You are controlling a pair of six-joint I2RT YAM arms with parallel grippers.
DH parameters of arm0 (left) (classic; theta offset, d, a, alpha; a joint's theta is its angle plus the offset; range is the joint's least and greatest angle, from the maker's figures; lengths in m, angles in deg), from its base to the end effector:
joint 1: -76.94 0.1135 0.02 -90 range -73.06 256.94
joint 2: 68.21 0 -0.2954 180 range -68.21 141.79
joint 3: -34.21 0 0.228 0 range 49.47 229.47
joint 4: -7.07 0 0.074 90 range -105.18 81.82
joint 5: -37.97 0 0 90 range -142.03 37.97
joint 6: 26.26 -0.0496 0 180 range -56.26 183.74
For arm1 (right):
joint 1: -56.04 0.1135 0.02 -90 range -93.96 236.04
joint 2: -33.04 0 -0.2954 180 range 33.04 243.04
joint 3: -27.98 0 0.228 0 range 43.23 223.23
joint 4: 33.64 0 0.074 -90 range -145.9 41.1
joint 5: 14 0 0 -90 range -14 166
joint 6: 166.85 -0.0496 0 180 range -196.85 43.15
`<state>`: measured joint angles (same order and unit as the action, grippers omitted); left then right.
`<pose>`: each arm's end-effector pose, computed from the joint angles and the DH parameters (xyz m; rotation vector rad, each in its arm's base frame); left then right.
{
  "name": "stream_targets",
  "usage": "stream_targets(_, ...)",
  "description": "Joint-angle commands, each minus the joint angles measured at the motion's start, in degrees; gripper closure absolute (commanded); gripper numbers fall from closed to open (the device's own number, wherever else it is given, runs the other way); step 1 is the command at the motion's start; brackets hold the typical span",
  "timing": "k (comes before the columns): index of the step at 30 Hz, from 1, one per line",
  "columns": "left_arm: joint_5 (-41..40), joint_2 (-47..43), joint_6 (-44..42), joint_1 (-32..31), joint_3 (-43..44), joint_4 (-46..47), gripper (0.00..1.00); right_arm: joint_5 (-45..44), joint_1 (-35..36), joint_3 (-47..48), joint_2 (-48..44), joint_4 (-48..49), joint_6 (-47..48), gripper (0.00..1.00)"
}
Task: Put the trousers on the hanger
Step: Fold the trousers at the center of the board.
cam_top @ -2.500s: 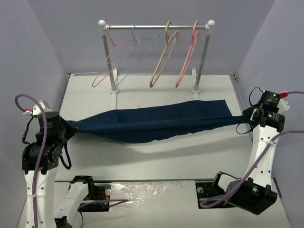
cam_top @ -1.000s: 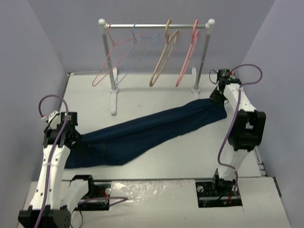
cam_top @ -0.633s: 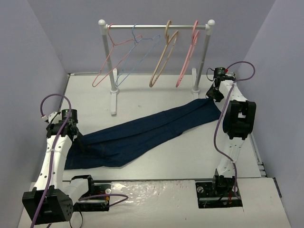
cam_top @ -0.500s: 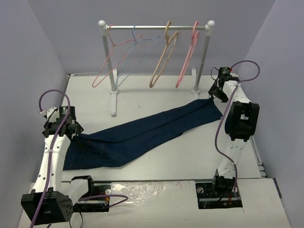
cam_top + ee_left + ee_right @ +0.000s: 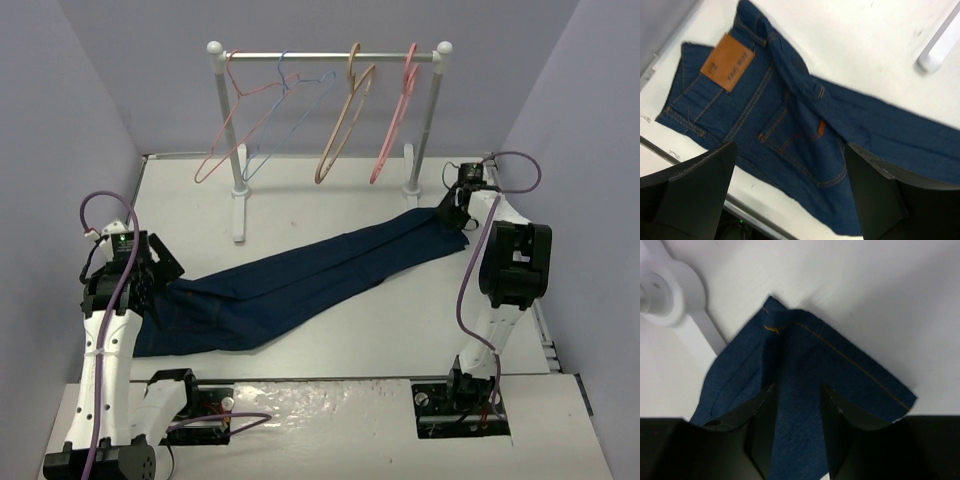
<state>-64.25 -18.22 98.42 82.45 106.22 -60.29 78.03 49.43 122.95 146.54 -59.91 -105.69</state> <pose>0.1259 0.0227 0.3381 -0.8995 2.1596 0.0004 0.4389 -0.0491 0.2249 0.7031 2.2570 0.2308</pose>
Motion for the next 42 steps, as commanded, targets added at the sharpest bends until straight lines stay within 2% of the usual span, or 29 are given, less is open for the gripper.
stream_targets(1, 3.9, -0.4, -1.7, -0.6, -1.0, 0.4, 0.14, 6.3, -1.4, -7.2, 1.3, 11.8, -5.2, 0.73)
stream_targets(5, 4.2, -0.4, -2.3, -1.1, -0.9, 0.3, 0.14, 5.4, -4.1, -14.7, 0.8, 15.9, -9.2, 0.75)
stream_targets(8, 5.1, -0.3, -2.3, -1.7, -1.0, 0.6, 0.14, 1.0, -8.0, -21.8, -2.4, 13.6, -10.8, 0.76)
stream_targets(12, 5.5, 0.2, -2.4, -2.3, -1.3, 1.3, 0.14, -5.5, -13.2, -27.9, -10.8, 5.7, -12.1, 0.74)
stream_targets(18, 6.1, 1.2, -2.8, -2.5, -2.7, 2.0, 0.14, -9.4, -20.2, -37.4, -25.8, -0.4, -13.8, 0.67)
stream_targets(23, 5.6, 1.7, -2.7, -2.6, -3.7, 2.3, 0.14, -9.3, -22.9, -37.6, -35.1, -2.4, -12.4, 0.66)
stream_targets(27, 6.0, 2.4, -0.9, -2.6, -5.6, 3.5, 0.14, -8.8, -13.0, -31.3, -42.2, -4.0, -8.3, 0.61)
stream_targets(30, 6.8, 2.9, 1.1, -2.5, -7.9, 4.5, 0.14, -9.2, -2.8, -27.2, -44.5, -5.6, -5.9, 0.53)
stream_targets(32, 7.2, 3.1, 3.2, -2.6, -9.3, 5.1, 0.14, -9.2, 7.1, -26.8, -45.9, -6.1, -4.2, 0.5)
stream_targets(38, 3.5, 3.1, 7.8, -2.3, -12.5, 5.4, 0.14, -9.7, 31.8, -30.7, -47.2, -5.1, -2.8, 0.49)
stream_targets(42, 1.2, 3.3, 10.6, -2.1, -13.6, 5.7, 0.13, -10.7, 43.4, -35.5, -46.4, -1.6, -4.1, 0.49)
